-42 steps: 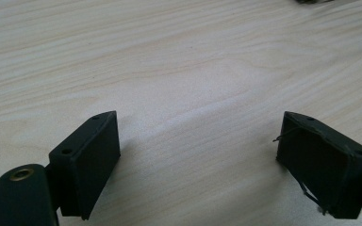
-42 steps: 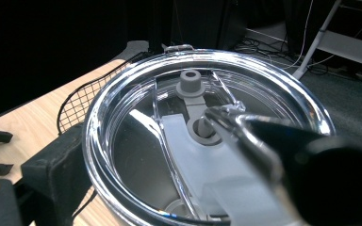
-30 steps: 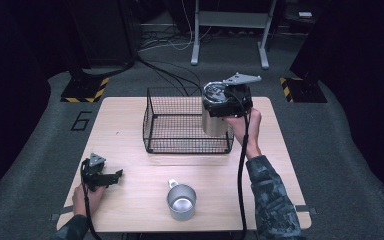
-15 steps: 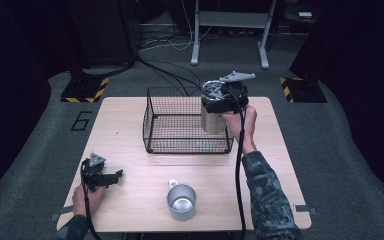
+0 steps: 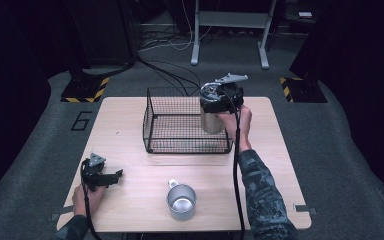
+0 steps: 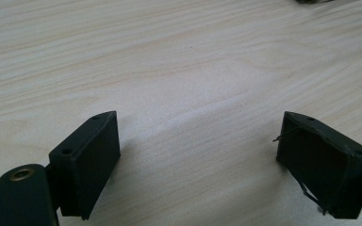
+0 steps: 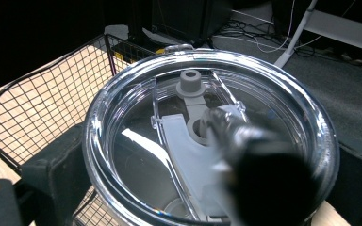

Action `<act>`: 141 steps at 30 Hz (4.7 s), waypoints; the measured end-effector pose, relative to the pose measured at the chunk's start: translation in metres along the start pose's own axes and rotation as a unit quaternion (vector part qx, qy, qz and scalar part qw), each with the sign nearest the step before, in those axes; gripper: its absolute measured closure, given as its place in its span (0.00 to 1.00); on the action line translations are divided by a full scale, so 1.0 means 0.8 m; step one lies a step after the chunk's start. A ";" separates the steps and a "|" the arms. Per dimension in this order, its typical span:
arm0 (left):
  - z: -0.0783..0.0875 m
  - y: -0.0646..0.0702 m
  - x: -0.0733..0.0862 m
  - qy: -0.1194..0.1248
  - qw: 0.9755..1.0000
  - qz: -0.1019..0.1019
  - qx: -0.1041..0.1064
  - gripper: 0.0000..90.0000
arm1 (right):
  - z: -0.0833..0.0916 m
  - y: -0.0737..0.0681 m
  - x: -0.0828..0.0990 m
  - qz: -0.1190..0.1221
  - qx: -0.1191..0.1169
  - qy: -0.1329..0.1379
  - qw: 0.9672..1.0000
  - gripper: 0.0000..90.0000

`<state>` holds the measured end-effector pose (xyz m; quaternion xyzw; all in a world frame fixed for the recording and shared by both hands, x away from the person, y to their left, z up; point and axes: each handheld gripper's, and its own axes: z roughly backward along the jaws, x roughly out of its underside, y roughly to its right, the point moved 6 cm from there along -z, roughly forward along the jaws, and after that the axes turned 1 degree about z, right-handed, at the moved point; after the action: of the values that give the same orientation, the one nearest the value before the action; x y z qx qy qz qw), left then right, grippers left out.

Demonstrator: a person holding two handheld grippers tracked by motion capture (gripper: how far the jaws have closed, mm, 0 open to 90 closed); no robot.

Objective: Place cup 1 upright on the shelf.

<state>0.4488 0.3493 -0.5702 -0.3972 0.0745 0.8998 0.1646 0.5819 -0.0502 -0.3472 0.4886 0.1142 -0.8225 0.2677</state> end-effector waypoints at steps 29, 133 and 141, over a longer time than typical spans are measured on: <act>0.000 0.000 0.000 -0.001 1.000 -0.001 0.000 0.15 | -0.049 0.003 0.039 -0.009 0.000 -0.048 0.999 0.04; 0.000 0.000 0.000 0.002 1.000 0.003 -0.001 0.15 | 0.117 0.001 0.132 -0.009 -0.011 -0.042 0.999 0.01; 0.000 0.000 0.000 0.002 1.000 0.003 -0.001 0.15 | 0.115 0.016 0.205 -0.034 0.001 -0.062 0.998 0.00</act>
<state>0.4490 0.3488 -0.5702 -0.3992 0.0752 0.8994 0.1613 0.4584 -0.1557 -0.4424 0.4329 0.1127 -0.8600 0.2457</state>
